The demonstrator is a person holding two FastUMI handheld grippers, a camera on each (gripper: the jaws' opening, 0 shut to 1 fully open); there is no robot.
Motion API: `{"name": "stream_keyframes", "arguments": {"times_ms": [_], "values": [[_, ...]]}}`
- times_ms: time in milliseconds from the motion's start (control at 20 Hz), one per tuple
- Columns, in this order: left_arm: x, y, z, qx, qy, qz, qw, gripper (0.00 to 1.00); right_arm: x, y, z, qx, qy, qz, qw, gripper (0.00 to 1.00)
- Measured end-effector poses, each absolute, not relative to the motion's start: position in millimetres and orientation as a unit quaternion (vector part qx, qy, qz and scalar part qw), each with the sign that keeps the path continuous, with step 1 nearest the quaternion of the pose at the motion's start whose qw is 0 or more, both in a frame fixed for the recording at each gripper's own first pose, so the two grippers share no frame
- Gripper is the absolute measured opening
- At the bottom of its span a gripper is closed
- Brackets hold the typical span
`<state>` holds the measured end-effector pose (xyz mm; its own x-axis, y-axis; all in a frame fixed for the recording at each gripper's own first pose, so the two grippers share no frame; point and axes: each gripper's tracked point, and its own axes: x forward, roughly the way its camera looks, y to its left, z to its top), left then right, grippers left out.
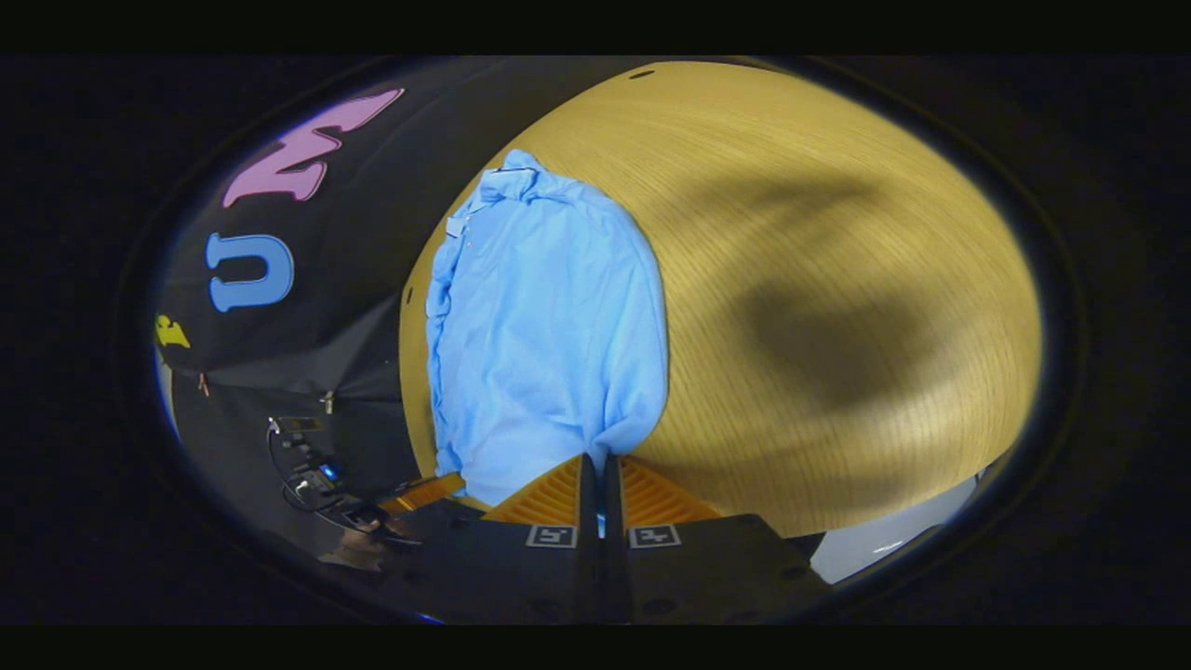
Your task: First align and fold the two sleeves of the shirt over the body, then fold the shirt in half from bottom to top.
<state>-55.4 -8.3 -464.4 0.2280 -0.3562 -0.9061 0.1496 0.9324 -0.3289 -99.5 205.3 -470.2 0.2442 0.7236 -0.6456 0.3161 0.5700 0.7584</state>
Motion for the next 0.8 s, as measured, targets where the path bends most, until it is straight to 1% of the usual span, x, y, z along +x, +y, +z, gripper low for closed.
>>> {"name": "stream_keyframes", "arguments": {"times_ms": [50, 100, 150, 200, 250, 350, 450, 500, 550, 600, 650, 750, 800], "values": [[-46, -12, -455, -0.094, 0.584, -0.171, 0.788, 0.08, -98, 205, -466, 0.427, 0.590, 0.168, 0.664, 0.00], [-37, -15, -445, -0.106, 0.570, -0.179, 0.795, 0.07, -94, 205, -461, 0.420, 0.583, 0.180, 0.672, 0.11], [-26, -18, -436, -0.115, 0.557, -0.184, 0.802, 0.07, -89, 205, -453, 0.416, 0.574, 0.192, 0.679, 0.05], [-14, -17, -429, -0.121, 0.543, -0.184, 0.811, 0.07, -84, 207, -445, 0.416, 0.566, 0.204, 0.682, 0.05], [-1, -18, -422, -0.128, 0.532, -0.185, 0.816, 0.07, -78, 209, -436, 0.416, 0.558, 0.215, 0.685, 0.00], [15, -19, -413, -0.134, 0.520, -0.186, 0.823, 0.07, -66, 210, -422, 0.407, 0.539, 0.237, 0.698, 0.11], [31, -20, -405, -0.123, 0.507, -0.191, 0.832, 0.07, -50, 211, -407, 0.404, 0.518, 0.257, 0.709, 0.11], [39, -22, -401, -0.118, 0.499, -0.194, 0.837, 0.07, -39, 211, -399, 0.410, 0.505, 0.264, 0.712, 0.00], [48, -25, -395, -0.115, 0.490, -0.197, 0.841, 0.07, -28, 212, -391, 0.419, 0.494, 0.268, 0.713, 0.05], [57, -28, -389, -0.116, 0.480, -0.200, 0.846, 0.07, -13, 211, -381, 0.425, 0.480, 0.274, 0.717, 0.05], [69, -31, -382, -0.118, 0.471, -0.201, 0.850, 0.07, -1, 211, -375, 0.427, 0.468, 0.279, 0.721, 0.11], [96, -36, -369, -0.118, 0.450, -0.200, 0.862, 0.07, 31, 208, -360, 0.424, 0.443, 0.293, 0.734, 0.00], [112, -36, -363, -0.116, 0.439, -0.195, 0.869, 0.07, 48, 206, -355, 0.417, 0.432, 0.299, 0.741, 0.00]]}}
